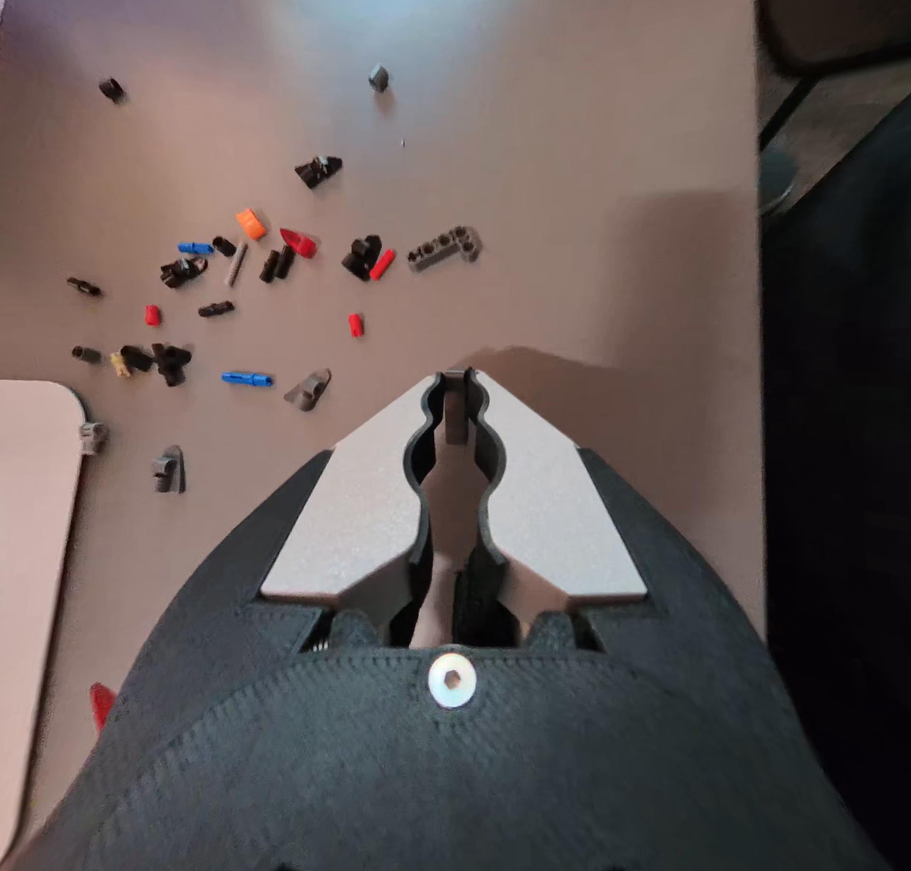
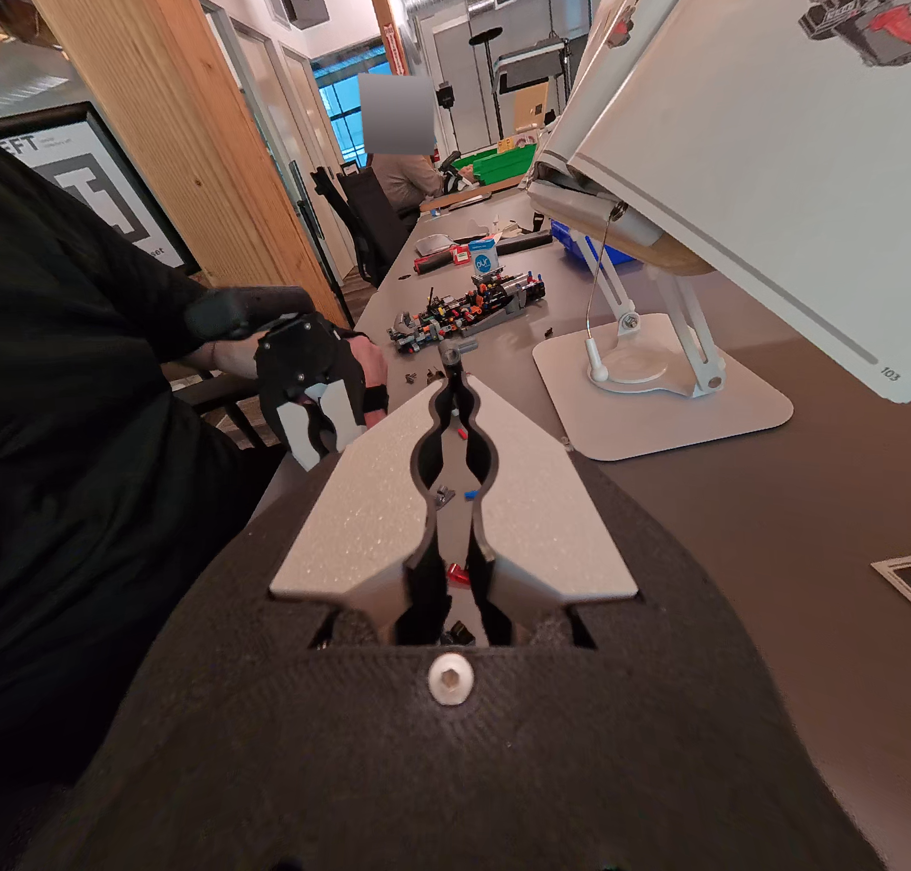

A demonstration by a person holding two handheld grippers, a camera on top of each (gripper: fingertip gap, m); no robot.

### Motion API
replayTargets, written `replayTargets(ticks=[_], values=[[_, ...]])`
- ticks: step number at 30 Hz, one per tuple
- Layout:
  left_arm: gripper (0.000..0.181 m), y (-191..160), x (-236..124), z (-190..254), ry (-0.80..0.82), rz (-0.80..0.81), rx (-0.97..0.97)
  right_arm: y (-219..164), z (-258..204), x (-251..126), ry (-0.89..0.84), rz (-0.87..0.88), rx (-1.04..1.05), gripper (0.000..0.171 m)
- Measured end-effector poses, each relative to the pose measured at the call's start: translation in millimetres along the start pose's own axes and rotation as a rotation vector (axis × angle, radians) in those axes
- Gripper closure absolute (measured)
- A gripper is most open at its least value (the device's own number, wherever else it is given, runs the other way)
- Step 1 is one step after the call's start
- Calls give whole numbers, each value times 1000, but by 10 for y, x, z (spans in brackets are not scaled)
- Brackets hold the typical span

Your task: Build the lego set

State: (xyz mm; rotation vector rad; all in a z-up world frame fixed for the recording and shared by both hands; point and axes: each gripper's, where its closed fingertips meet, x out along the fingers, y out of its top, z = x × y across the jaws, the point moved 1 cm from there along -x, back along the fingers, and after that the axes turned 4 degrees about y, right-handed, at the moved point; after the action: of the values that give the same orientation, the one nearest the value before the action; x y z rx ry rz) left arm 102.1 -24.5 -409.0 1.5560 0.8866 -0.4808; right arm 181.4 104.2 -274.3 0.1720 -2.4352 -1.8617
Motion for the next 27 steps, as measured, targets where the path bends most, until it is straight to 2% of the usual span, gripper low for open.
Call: replayTargets(ticks=[2, 7, 13, 16, 22, 27], values=[[174, -74, 52, 6, 22, -46, 38, 3, -13, 7, 21, 12, 23, 171], [173, -74, 86, -39, 14, -44, 24, -35, 64, -15, 49, 44, 130, 171], [144, -56, 36, -139, 64, -4, 9, -88, 101, -1, 47, 33, 163, 171], [140, -71, -85, -163, 87, 14, 22, -93, 90, 14, 49, 26, 159, 171], [148, -161, -161, -89, 103, -20, 54, -126, 92, 42, 49, 14, 160, 171], [159, -145, -68, -56, 131, -48, 65, -138, 91, 54, 48, 8, 157, 171]])
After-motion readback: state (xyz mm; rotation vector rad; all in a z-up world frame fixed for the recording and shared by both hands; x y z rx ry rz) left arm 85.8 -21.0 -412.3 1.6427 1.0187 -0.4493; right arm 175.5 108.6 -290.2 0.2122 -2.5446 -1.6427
